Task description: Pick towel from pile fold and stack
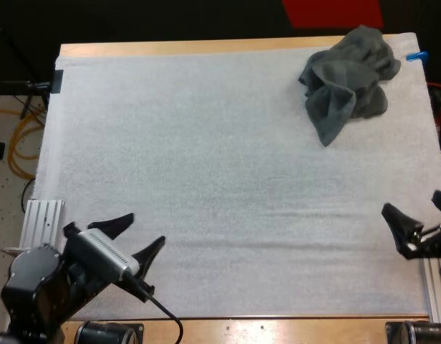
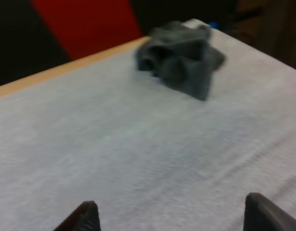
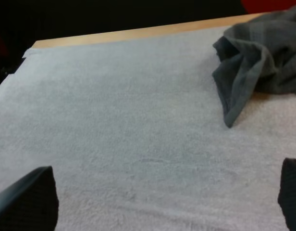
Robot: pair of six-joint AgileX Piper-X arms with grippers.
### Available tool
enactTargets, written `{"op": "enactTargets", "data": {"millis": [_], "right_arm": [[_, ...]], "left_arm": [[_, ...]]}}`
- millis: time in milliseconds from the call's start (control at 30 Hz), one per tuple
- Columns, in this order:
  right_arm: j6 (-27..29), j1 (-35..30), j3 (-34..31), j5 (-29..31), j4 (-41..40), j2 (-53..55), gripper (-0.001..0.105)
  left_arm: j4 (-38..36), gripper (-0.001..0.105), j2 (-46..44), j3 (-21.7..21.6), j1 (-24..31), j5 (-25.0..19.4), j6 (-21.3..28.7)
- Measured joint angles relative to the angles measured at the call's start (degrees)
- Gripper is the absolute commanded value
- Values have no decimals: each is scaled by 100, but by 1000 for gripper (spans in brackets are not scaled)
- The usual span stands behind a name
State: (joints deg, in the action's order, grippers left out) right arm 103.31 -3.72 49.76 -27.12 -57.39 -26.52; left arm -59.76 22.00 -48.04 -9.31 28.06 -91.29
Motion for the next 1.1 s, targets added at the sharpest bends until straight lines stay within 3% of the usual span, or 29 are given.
{"op": "enactTargets", "data": {"millis": [233,467,767,1100], "right_arm": [[127,0,411,15,428,-1231,90],[-324,0,553,326,1452,-2717,90],[-1014,35,1101,604,2221,-4665,90],[-1544,754,1552,1265,3189,-6602,90]], "left_arm": [[0,60,633,-131,-657,55,0],[76,60,987,-133,-670,55,0],[1109,60,996,-144,-670,-11,-334],[1407,60,1230,-147,-670,-29,-471]]}}
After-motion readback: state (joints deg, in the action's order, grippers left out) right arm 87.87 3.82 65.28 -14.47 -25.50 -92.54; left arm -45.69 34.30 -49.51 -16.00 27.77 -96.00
